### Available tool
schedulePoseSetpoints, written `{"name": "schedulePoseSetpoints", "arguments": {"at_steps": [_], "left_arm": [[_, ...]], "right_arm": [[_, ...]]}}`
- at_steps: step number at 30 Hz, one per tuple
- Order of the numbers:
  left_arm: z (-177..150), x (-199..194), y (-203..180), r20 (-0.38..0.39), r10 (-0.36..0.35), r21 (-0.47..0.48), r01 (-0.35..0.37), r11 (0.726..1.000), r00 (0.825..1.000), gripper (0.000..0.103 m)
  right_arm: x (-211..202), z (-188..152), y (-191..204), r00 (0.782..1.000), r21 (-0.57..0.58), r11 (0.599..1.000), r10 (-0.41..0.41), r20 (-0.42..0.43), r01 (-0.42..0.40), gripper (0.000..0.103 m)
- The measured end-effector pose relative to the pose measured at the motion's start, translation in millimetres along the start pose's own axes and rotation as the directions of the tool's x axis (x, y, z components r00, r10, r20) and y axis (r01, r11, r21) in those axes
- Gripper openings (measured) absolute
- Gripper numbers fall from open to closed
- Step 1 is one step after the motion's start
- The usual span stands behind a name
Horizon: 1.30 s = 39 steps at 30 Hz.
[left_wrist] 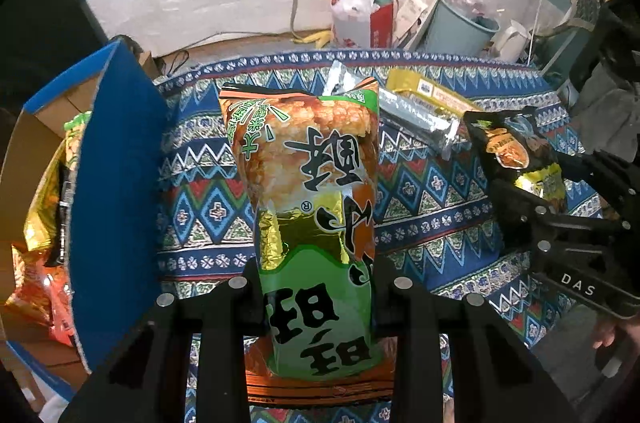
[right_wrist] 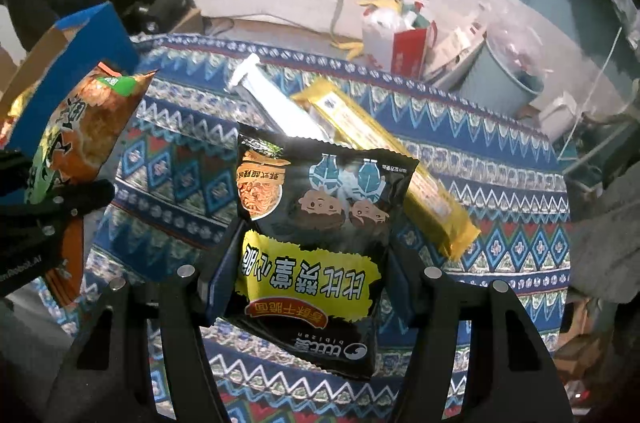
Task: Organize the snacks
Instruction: 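Grasp the orange-green bag with the left tool while the right tool lifts the black bag, then carry the orange-green bag into the box with the left tool while the right tool follows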
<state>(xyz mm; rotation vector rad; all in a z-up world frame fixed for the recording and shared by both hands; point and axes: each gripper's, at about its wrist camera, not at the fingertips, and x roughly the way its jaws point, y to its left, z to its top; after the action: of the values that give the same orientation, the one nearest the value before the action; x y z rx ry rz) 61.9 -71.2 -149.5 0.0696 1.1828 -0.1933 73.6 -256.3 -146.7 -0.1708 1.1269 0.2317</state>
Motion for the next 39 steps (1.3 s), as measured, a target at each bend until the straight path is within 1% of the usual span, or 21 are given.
{"name": "schedulePoseSetpoints", "arguments": {"at_steps": [8,12,18,22,28,34,39], "left_arm": [[0.0,-23.6,8.1,0.048,0.007,0.005,-0.007,1.0,0.999,0.033],[-0.5,-37.8,14.0,0.08,0.018,0.01,-0.019,1.0,0.997,0.033],[-1.7,-56.3,28.9,0.117,0.024,-0.005,-0.024,1.0,0.993,0.033],[-4.4,-66.4,40.2,0.141,0.041,-0.013,-0.039,0.999,0.989,0.033],[-8.4,-78.9,59.2,0.166,0.04,-0.042,-0.034,0.999,0.985,0.033],[-13.9,-88.6,78.8,0.192,0.065,-0.071,-0.052,0.996,0.979,0.033],[-20.3,-95.1,97.9,0.206,0.073,-0.111,-0.051,0.993,0.976,0.033]], "right_arm": [[-9.5,13.6,13.9,0.998,-0.027,0.999,0.038,0.044,-0.036,0.063],[-15.9,20.5,23.4,0.996,-0.041,0.997,0.069,0.064,-0.066,0.063],[-26.1,31.3,40.4,0.99,-0.068,0.993,0.103,0.093,-0.097,0.063],[-32.9,37.0,53.3,0.987,-0.096,0.989,0.119,0.109,-0.108,0.063],[-41.4,45.3,70.6,0.981,-0.126,0.984,0.146,0.128,-0.13,0.063],[-46.7,55.9,89.6,0.975,-0.149,0.978,0.168,0.144,-0.147,0.063],[-47.5,66.4,110.6,0.971,-0.171,0.972,0.186,0.151,-0.16,0.063]]}}
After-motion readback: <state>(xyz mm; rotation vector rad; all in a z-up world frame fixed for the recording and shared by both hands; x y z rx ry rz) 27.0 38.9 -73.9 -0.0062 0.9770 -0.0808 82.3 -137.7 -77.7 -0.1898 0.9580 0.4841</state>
